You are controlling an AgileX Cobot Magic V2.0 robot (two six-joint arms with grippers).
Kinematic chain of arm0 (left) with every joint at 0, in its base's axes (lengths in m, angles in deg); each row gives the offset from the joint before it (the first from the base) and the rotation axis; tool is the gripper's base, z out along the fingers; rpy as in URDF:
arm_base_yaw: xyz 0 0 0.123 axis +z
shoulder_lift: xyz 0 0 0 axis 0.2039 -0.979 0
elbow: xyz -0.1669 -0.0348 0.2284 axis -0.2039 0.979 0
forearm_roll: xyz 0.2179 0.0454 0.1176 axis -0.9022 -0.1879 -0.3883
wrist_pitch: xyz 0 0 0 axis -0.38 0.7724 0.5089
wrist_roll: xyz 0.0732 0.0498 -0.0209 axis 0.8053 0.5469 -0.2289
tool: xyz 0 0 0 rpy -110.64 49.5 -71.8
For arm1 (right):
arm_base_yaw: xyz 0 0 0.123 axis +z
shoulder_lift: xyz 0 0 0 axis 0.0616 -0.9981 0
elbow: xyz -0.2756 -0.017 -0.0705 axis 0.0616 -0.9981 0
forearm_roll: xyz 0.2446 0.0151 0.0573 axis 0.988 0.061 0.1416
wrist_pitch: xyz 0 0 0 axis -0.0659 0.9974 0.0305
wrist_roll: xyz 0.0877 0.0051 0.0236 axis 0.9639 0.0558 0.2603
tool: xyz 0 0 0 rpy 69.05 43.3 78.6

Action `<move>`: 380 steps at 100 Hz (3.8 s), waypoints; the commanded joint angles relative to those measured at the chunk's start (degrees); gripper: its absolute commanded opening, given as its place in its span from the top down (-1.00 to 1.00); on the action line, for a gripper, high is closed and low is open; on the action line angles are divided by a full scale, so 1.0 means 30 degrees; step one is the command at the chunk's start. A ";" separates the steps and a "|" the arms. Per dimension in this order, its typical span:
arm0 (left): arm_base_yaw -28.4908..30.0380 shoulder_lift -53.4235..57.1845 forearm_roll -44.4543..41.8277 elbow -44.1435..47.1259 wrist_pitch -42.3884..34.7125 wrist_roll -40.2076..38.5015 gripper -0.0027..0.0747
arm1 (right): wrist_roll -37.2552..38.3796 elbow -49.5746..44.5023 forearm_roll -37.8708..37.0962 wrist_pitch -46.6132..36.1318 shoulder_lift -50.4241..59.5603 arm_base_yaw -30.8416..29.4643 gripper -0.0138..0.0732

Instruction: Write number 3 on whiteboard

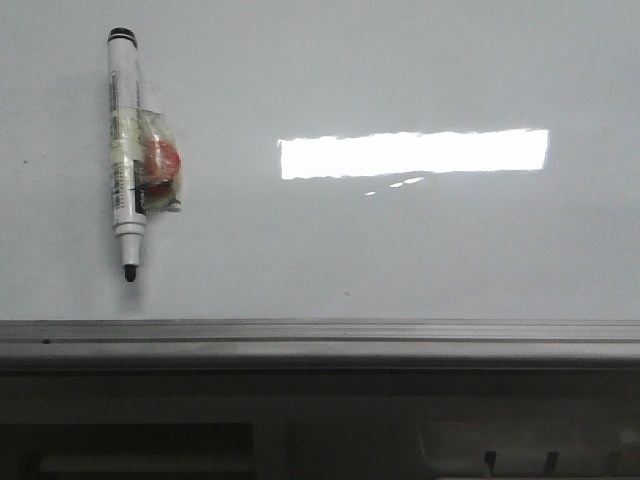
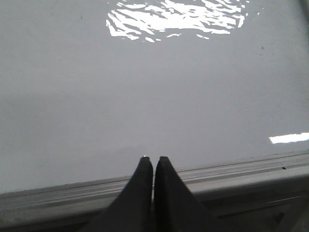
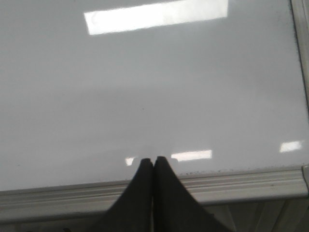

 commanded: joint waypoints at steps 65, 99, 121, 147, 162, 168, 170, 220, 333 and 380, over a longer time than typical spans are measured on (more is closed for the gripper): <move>0.0064 0.0451 1.7987 0.0177 -0.8241 -0.0225 0.99 | 0.0092 -0.0520 0.8901 -0.9663 0.0226 -0.0076 0.83; 0.0064 -0.1357 1.3231 -0.3211 -0.3392 0.0453 0.98 | -0.2207 0.5402 0.8415 -0.2096 -0.1305 -0.0004 0.82; 0.0064 -0.8366 0.6562 -0.9212 0.3191 0.0936 0.47 | -0.6379 1.0180 0.8464 0.3654 -0.5428 0.0615 0.60; -0.0015 -1.5302 1.1570 -1.2861 0.6989 0.6397 -0.06 | -0.6379 1.1488 0.9680 0.4887 -0.7920 0.1260 -0.05; -0.1336 -1.7593 1.4496 -1.3396 0.6741 0.7617 -0.06 | -0.6379 1.1488 0.9680 0.4982 -0.7951 0.1974 -0.04; -0.2062 -1.8401 1.4528 -1.3490 0.6498 0.7617 -0.06 | -0.6379 1.1488 0.9680 0.4982 -0.7917 0.2177 -0.04; -0.2339 -1.8659 1.4481 -1.3488 0.6411 0.7617 -0.06 | -0.6379 1.1488 0.9680 0.4982 -0.7917 0.2224 -0.04; -0.5203 -2.2598 1.4366 -1.3525 0.3062 0.7444 0.20 | -0.6423 1.1488 1.0371 0.4762 -0.7917 0.2362 -0.04; -0.9872 -2.0205 0.9912 -1.9598 0.8476 1.9658 0.99 | -2.2833 2.0639 1.8369 0.6468 -1.8226 1.2894 -0.05; -0.9872 -2.0205 0.9912 -1.9598 0.8621 1.9658 0.99 | -2.3304 2.0639 1.9420 0.4302 -1.9766 1.4804 -0.24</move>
